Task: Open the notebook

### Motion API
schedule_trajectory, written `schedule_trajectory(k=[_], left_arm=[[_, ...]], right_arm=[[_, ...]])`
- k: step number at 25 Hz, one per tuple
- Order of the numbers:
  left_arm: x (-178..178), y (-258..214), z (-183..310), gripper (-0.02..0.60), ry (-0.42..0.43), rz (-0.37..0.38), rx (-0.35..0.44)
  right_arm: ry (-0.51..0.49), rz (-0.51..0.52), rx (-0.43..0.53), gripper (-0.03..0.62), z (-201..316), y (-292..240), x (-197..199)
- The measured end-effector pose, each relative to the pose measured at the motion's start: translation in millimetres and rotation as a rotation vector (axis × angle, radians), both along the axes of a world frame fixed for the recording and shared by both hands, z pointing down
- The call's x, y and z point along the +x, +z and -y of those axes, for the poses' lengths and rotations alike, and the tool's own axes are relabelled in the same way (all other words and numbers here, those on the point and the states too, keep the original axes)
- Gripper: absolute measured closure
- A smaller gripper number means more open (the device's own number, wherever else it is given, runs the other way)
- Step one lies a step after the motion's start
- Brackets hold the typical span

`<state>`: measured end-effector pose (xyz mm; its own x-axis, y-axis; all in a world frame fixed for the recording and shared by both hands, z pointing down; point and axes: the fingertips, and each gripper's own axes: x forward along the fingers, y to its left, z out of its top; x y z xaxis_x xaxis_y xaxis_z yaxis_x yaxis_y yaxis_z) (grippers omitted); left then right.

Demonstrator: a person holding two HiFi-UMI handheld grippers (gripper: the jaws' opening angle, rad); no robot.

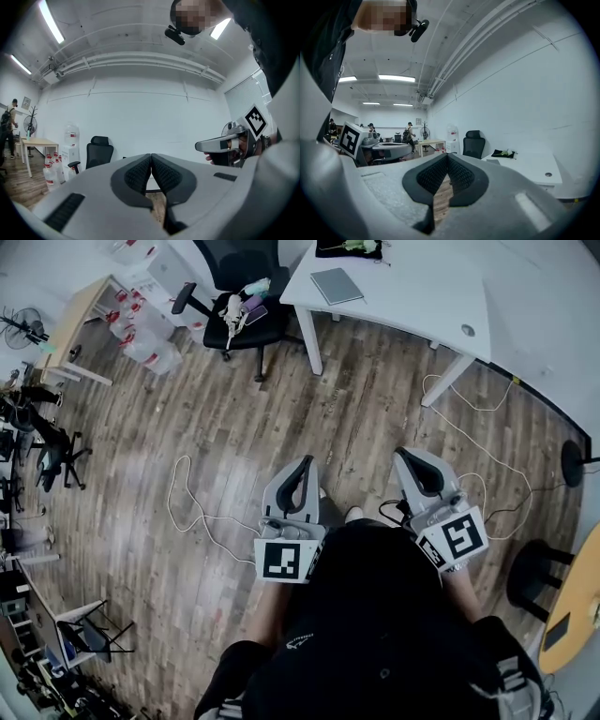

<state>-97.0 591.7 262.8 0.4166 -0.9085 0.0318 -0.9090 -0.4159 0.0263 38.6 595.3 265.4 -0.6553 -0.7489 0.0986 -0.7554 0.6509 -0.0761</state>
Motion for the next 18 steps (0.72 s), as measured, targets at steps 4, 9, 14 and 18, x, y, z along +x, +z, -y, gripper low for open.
schedule_trajectory(k=[4,9,14,18], left_arm=[[-2,-1,10,0.576,-0.013,-0.042,-0.017],[0,-2,37,0.576,0.024,-0.051,0.004],[2,-1,70,0.575,0.085,-0.065,0.006],[3,1,104,0.575,0.110,-0.063,-0.009]], right_arm=[[-0.045,-0.002,0.007,0.588,4,0,-8],[-0.039,-0.005,0.002,0.589,23,3,-14],[0.012,-0.018,-0.003,0.589,53,3,-18],[0.041,-0.005,-0.016,0.588,84,5,-18]])
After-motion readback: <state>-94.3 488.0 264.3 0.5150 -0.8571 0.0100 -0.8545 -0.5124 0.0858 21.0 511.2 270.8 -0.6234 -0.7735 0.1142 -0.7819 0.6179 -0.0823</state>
